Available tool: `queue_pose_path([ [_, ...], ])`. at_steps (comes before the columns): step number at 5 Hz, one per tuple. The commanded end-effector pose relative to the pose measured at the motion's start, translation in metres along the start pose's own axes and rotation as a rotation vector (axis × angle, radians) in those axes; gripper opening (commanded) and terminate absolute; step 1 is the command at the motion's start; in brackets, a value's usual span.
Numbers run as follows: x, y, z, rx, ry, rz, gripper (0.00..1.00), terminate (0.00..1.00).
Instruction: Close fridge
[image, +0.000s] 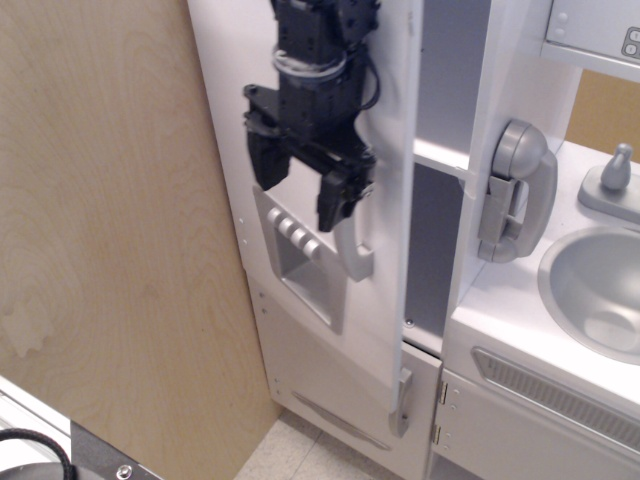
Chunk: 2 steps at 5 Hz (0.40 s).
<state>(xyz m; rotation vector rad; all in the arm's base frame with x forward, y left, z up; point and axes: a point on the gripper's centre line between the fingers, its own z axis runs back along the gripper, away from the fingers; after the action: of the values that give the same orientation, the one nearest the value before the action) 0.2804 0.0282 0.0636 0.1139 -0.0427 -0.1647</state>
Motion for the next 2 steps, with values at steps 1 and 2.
queue_pose_path([
  [1, 0.032, 0.001, 0.014, -0.01, -0.112, 0.071, 1.0, 0.0],
  [2, 0.043, 0.003, 0.015, -0.026, -0.147, 0.103, 1.0, 0.0],
])
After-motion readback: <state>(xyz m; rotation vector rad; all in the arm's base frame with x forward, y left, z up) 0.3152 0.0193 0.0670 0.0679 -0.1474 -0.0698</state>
